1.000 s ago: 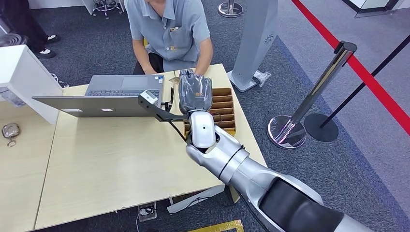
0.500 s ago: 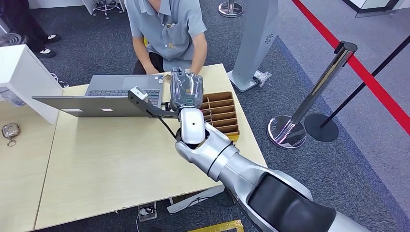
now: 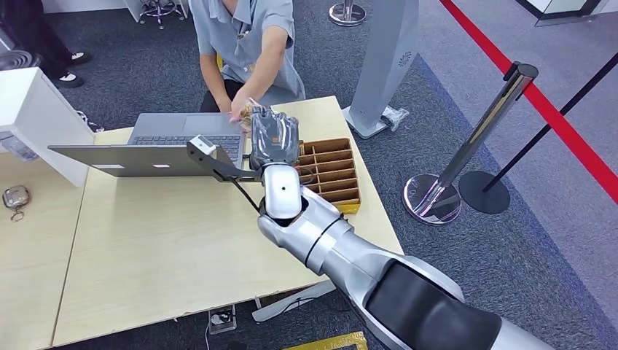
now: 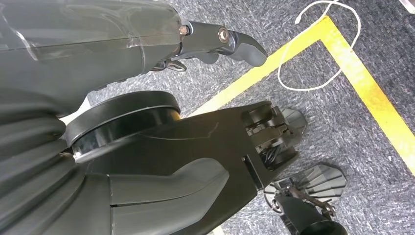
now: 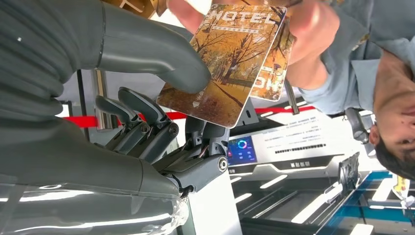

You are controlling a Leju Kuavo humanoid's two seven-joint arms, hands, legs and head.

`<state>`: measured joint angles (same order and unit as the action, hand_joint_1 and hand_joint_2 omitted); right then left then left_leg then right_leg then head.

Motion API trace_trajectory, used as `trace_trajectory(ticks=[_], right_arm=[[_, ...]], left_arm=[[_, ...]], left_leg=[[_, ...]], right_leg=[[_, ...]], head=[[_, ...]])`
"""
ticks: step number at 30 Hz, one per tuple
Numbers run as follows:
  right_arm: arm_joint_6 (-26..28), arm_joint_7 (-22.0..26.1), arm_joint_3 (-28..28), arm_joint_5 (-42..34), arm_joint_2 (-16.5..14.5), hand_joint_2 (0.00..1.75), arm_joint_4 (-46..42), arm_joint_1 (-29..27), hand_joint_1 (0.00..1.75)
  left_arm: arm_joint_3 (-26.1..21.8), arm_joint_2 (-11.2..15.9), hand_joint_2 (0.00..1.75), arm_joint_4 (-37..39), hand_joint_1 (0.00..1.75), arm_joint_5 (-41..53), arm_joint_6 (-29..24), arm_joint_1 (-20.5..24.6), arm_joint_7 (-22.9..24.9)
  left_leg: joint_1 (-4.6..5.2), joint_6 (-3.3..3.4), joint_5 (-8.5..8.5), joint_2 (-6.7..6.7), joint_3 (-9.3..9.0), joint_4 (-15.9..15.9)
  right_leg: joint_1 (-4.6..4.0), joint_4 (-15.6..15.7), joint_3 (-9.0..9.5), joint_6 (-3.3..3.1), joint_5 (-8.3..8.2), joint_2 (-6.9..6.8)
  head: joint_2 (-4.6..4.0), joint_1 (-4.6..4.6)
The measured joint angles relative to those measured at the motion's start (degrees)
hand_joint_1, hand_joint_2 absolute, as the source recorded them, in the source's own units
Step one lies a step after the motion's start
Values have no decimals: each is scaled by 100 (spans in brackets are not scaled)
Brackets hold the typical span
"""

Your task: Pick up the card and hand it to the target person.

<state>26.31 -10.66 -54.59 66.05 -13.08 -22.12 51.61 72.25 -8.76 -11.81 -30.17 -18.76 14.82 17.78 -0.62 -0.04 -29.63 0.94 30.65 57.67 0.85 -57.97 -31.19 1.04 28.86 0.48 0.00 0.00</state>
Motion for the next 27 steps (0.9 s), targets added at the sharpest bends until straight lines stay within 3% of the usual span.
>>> trace_trajectory(ticks=[4,5,10,17,21,24,27], right_arm=[[97,92,155,-213,-11,175,-36,-73,13],[137,150,220,-310,-14,175,-59,-105,2],[369,454,503,-838,-34,175,-270,-311,0],[380,1585,1220,-2772,-141,175,-1217,-956,0],[69,2231,1651,-5298,-130,175,-2189,-1778,0],[336,2421,1454,-6396,42,175,-2533,-2176,0],[542,2488,1206,-6441,164,175,-2539,-2228,0]], left_arm=[[-12,0,175,0,0,41,13,1,-1],[-25,2,175,0,0,51,12,-2,-7],[-127,19,175,-4,0,105,-3,-31,-40],[-383,81,175,-9,0,99,-104,-139,-184],[-680,131,175,-14,0,0,-231,-236,-315],[-840,170,175,-21,0,-38,-269,-262,-333],[-850,176,175,-21,0,-5,-244,-259,-332]], left_leg=[[-1,0,1,0,0,0],[-1,0,1,0,-1,0],[-2,0,3,0,-4,-5],[-4,-1,1,-6,-9,-9],[-7,-1,-1,-3,-10,-11],[-9,-1,1,8,-15,-17],[-8,0,1,17,-11,-13]], right_leg=[[-2,1,1,-1,-1,-1],[-2,1,1,-1,-1,-1],[-3,7,5,-2,-4,-3],[-5,11,8,-3,-3,2],[-7,13,11,-4,-2,0],[-10,21,22,-3,-1,-11],[-9,18,21,-3,2,-20]], head=[[0,0],[0,0],[0,0],[0,0],[0,0],[0,0],[0,0]])
